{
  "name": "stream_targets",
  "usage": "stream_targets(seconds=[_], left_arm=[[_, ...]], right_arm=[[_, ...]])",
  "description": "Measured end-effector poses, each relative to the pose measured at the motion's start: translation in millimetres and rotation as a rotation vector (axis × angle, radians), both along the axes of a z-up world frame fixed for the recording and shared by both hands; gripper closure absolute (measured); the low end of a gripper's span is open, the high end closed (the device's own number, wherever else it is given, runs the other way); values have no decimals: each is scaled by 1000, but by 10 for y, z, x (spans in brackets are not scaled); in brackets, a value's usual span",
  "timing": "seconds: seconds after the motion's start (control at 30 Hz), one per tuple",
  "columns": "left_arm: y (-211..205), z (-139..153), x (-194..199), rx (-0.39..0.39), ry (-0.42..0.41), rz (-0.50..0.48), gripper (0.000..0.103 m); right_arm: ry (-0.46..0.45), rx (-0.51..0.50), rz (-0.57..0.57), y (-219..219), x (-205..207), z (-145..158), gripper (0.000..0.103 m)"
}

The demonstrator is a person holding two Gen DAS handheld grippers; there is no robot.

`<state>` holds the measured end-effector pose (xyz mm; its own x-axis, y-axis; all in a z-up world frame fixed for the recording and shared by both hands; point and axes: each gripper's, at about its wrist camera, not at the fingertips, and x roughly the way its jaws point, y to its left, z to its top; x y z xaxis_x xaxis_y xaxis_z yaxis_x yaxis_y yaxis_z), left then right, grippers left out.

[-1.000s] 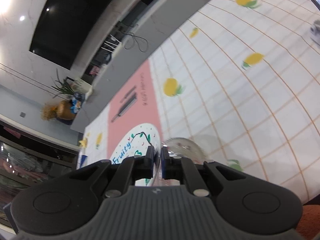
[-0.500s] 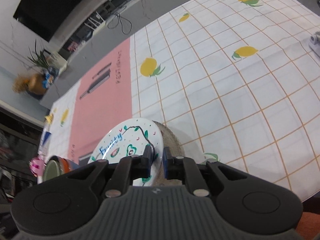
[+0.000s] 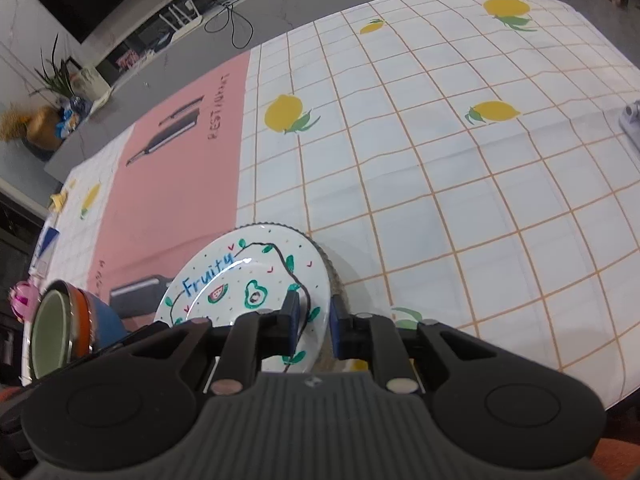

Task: Organize plates and bowls
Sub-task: 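Lower the 'Fruity' plate onto the glass plates and open both grippers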

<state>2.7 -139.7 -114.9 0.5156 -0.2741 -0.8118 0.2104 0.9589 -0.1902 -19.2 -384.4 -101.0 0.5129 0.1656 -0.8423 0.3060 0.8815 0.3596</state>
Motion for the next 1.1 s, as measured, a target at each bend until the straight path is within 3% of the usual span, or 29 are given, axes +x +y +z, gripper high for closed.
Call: stream_targets(seconds=[0.57, 0.93, 1.1], left_arm=[[-30, -30, -3, 14, -4, -8, 88], [-38, 3, -1, 24, -3, -16, 87], [-94, 1, 23, 70, 54, -36, 75]], right_arm=[[-17, -62, 15, 98, -38, 32, 86], [8, -57, -37, 30, -40, 5, 76], [79, 19, -47, -18, -7, -100, 69]])
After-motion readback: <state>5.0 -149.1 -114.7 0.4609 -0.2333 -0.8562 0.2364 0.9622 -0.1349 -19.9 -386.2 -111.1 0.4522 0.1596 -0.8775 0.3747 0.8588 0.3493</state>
